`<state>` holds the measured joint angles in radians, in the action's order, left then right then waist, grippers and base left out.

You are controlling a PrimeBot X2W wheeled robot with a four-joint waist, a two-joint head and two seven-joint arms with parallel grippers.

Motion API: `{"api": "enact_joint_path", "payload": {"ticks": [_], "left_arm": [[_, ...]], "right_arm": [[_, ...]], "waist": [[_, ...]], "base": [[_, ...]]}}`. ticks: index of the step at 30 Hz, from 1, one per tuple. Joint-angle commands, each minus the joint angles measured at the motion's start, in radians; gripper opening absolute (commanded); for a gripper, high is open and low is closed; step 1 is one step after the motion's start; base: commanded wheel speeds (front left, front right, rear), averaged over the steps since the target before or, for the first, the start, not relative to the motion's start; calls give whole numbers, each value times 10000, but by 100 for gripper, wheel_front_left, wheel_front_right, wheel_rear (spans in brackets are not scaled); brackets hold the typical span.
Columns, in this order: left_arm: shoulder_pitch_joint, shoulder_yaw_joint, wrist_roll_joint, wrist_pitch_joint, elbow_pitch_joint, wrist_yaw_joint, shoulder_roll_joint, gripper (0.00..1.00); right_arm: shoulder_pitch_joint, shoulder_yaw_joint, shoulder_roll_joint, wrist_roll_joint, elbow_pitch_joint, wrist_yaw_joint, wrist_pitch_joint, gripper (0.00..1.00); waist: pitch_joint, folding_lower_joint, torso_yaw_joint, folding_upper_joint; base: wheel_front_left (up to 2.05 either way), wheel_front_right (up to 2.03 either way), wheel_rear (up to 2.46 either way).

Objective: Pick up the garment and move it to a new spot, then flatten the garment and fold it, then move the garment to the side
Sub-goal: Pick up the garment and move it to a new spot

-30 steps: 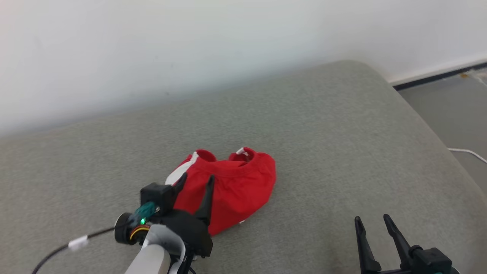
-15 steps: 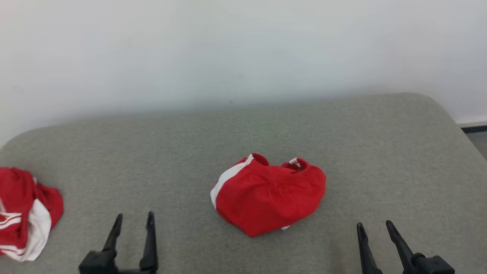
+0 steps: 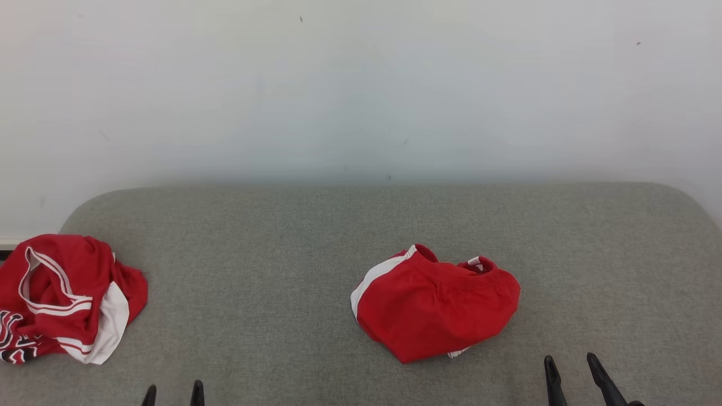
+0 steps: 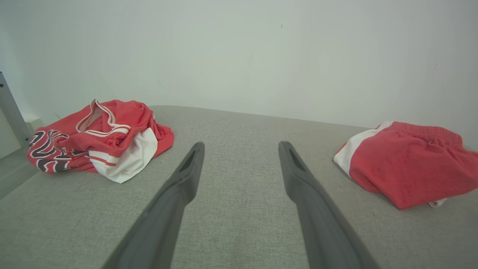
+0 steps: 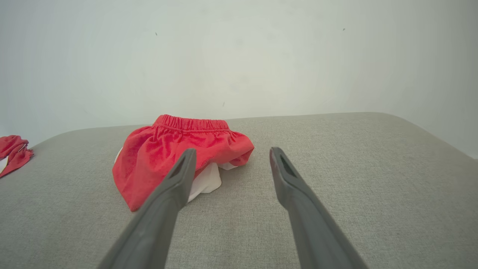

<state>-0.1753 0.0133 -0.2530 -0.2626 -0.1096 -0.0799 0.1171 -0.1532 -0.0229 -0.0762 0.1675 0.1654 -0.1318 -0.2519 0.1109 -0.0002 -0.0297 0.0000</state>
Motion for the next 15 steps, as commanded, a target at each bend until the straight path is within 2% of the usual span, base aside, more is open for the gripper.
{"api": "enact_joint_path", "payload": {"ticks": [1,7,15], "left_arm": [[-175,-51,61,-32,-152,-128,-97,100],[-253,-106,177,-33,-705,-409,-244,100],[-85,-220,289,-33,-870,-503,-307,100]], "right_arm": [[-120,11,-99,78,133,21,-59,100],[-127,-32,-169,173,580,21,-126,100],[50,-168,-189,229,860,21,-135,100]], "waist": [[63,2,-30,0],[84,2,151,0],[24,2,361,0]], "base": [[0,0,0],[0,0,0],[0,0,0]]}}
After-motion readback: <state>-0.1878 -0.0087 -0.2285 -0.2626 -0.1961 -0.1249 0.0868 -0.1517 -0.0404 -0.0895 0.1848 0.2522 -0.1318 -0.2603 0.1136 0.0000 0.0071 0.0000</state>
